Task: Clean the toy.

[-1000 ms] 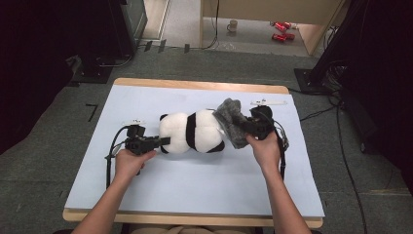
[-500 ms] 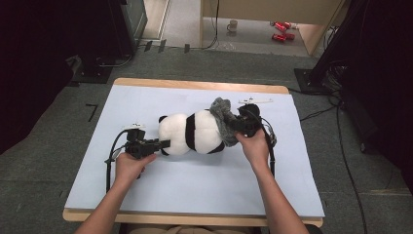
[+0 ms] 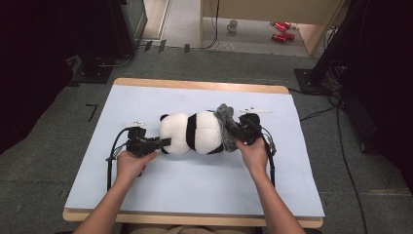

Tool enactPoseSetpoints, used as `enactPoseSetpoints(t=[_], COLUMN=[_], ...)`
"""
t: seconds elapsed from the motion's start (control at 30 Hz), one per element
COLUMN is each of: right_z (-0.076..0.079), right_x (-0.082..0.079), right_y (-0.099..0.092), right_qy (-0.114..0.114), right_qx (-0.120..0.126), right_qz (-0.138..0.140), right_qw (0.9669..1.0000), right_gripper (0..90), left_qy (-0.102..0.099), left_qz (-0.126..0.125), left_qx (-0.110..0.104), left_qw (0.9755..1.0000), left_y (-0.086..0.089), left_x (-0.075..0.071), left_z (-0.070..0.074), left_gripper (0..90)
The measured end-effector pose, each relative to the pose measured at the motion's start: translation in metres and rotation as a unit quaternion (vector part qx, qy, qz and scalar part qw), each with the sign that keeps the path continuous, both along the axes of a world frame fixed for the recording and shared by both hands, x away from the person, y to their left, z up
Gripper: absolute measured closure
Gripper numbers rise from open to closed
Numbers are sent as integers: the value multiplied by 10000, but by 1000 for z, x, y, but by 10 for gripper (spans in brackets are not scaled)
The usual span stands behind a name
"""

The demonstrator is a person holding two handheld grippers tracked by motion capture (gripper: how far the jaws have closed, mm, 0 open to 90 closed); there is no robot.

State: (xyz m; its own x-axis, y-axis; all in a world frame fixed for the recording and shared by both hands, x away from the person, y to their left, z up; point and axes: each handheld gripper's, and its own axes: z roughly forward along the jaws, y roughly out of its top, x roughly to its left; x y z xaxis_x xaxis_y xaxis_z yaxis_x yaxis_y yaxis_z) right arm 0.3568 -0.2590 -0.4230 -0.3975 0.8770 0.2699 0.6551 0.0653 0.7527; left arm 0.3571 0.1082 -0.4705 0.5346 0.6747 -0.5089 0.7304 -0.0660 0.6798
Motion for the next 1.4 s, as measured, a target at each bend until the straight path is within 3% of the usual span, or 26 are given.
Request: enactPoseSetpoints(t=[0.33,0.47,0.6,0.73,0.83,1.03,1.23,1.4], right_z=[-21,-34,-38,-42,-34,-5,20,39], right_x=[-7,-7,-7,-7,-7,-9,-10,-8], right_y=[-1,5,5,1,-8,-31,-32,-26], right_qy=[446,788,842,1015,919,453,67,-173], right_qx=[-59,-293,-222,-352,-332,-219,-285,-114], right_qz=[-103,-27,-27,4,-108,-362,-320,-226], right_qw=[9989,9965,9962,9942,9952,9981,9991,9995], right_gripper=[763,763,764,763,762,762,761,761], left_qy=[79,102,118,152,195,169,116,146], left_qz=[2,22,8,-19,-1,6,-36,-79], left_qx=[-7,-26,-41,-51,-102,-104,-58,-71], left_qw=[10000,9999,9999,9999,9998,9998,9999,9998], left_y=[1,1,1,1,1,0,-1,-1], left_x=[6,8,11,15,17,16,13,7], left_z=[0,0,1,1,1,0,0,0], left_gripper=[638,638,637,635,633,633,638,642])
